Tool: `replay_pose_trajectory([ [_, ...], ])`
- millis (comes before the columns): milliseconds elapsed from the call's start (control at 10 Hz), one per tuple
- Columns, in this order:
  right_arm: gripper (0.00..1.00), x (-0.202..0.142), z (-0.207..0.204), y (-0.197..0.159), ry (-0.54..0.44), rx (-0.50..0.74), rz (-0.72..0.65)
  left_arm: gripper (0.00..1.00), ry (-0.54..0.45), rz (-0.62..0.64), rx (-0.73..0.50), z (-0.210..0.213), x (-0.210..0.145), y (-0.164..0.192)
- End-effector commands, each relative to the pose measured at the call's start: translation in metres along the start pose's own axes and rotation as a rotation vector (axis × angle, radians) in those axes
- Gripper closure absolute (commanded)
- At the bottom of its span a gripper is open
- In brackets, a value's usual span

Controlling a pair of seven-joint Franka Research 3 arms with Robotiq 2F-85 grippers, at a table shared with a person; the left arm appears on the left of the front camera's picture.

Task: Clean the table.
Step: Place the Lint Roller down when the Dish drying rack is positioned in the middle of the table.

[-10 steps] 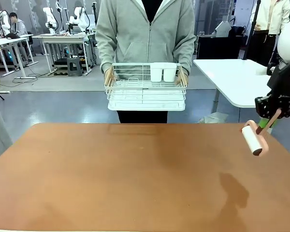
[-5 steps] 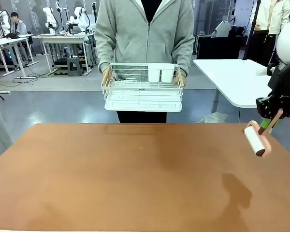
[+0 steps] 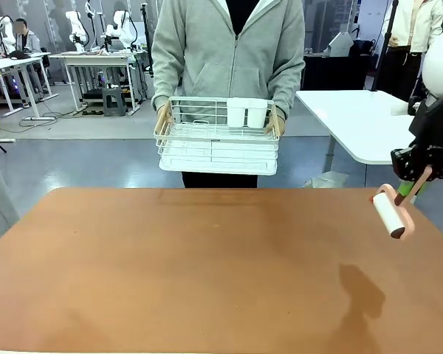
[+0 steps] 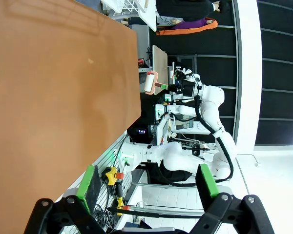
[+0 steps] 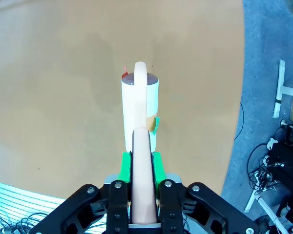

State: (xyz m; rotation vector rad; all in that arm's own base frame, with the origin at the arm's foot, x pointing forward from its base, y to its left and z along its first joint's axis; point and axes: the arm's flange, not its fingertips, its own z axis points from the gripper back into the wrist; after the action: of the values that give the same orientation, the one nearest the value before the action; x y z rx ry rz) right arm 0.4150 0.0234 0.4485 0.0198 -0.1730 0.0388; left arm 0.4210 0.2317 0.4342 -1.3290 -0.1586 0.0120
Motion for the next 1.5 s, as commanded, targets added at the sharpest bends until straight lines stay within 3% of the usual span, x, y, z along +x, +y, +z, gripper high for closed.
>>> replay_pose_trajectory([
  [0, 0.78, -0.0002, 0.0055, 0.0030, 0.002, -0.029, -0.024, 0.00, 0.002, -0.004, 0.010, 0.0022, -0.0018, -0.0007],
  [1400, 0.78, -0.0002, 0.0055, 0.0030, 0.002, -0.029, -0.024, 0.00, 0.002, -0.004, 0.010, 0.0022, -0.0018, -0.0007],
])
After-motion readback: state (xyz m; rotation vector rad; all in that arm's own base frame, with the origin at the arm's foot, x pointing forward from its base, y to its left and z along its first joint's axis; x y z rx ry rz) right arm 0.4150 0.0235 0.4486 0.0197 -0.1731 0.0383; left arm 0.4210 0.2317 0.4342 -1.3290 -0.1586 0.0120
